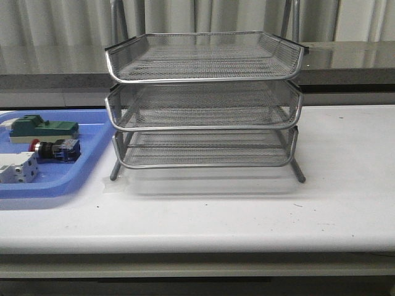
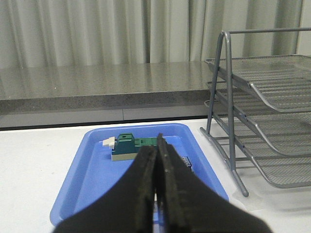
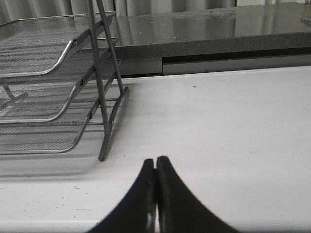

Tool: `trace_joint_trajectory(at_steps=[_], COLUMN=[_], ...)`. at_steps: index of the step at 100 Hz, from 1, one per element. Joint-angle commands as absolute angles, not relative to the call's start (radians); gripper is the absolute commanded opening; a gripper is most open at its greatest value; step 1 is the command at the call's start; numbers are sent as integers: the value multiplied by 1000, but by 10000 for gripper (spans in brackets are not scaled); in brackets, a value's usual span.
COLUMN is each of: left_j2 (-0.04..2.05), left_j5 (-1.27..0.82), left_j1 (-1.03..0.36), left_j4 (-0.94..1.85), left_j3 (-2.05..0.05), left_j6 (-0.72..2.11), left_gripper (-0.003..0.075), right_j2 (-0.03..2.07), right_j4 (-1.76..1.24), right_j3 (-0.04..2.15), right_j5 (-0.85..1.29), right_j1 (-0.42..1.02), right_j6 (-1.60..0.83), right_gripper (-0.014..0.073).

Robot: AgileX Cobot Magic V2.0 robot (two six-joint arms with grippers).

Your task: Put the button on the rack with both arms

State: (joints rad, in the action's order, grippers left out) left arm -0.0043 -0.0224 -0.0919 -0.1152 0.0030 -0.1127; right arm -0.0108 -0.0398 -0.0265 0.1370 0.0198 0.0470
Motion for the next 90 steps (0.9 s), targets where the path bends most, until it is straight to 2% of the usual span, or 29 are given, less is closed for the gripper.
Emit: trace_joint_trajectory(at_steps=[1,65,90], left_j2=[-37,-37,-37], left_j5=[62,62,62], left_j1=[-91,-91,-91], left_j4=[-108,-108,-108], left_j3=[45,45,45], left_j6=[-122,-122,-122], left_gripper=[-20,-20,-20], right_j2=[-31,-31,-31], right_j4=[-28,-28,-53], right_j3=[-10,-10,-2], right_j5=[52,51,-30], right_j1=[15,15,15], right_j6=[46,46,46], right_gripper=[-60,-60,-60])
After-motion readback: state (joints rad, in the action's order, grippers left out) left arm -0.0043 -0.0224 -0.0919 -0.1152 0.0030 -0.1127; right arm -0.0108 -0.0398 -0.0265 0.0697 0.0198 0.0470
